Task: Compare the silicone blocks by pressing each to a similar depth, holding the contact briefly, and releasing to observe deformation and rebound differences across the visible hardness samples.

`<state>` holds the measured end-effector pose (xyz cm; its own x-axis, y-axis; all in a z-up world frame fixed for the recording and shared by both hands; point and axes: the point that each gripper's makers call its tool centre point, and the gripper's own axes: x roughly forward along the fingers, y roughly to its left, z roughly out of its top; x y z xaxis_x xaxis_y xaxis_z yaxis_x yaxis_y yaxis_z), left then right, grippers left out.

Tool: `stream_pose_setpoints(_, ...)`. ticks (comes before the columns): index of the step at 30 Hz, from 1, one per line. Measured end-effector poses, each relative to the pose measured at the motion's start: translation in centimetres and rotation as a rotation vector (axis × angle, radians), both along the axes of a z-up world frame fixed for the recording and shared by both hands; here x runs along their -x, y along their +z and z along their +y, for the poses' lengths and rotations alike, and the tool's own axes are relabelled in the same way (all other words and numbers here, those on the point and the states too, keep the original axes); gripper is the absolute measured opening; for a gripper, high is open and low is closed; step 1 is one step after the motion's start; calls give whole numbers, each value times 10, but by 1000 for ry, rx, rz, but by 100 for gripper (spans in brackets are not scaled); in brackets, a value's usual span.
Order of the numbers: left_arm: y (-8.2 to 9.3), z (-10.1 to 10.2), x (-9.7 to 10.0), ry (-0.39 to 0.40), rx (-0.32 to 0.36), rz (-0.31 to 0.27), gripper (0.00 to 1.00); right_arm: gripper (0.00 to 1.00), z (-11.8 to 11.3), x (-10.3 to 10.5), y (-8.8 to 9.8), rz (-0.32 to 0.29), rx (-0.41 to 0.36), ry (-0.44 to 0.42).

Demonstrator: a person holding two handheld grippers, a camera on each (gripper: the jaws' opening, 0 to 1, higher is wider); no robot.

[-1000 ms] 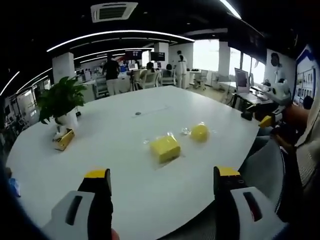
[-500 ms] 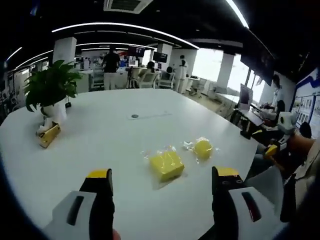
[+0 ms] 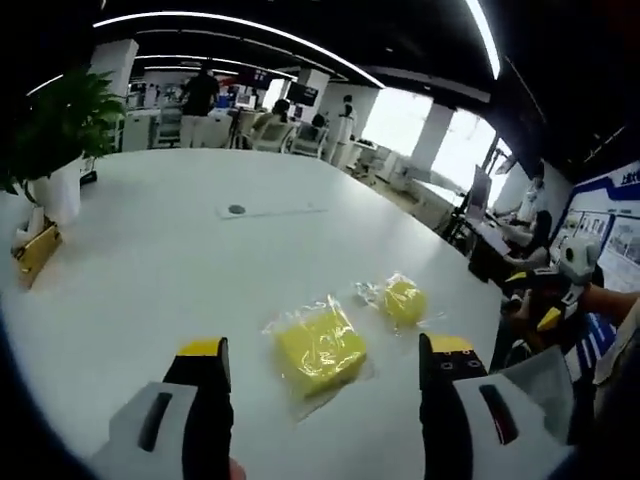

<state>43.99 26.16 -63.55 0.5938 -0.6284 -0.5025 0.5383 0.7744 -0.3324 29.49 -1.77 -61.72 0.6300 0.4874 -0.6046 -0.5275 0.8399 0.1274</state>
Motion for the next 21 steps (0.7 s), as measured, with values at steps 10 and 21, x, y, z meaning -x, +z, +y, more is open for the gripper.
stream_pose_setpoints(10, -47, -14, -34, 5, 128, 152, 74, 75, -9, -3, -14, 49, 23, -32)
stream_pose_setpoints(21, -67, -11, -67, 122, 507, 328, 50, 75, -12, -2, -26, 94, 26, -53)
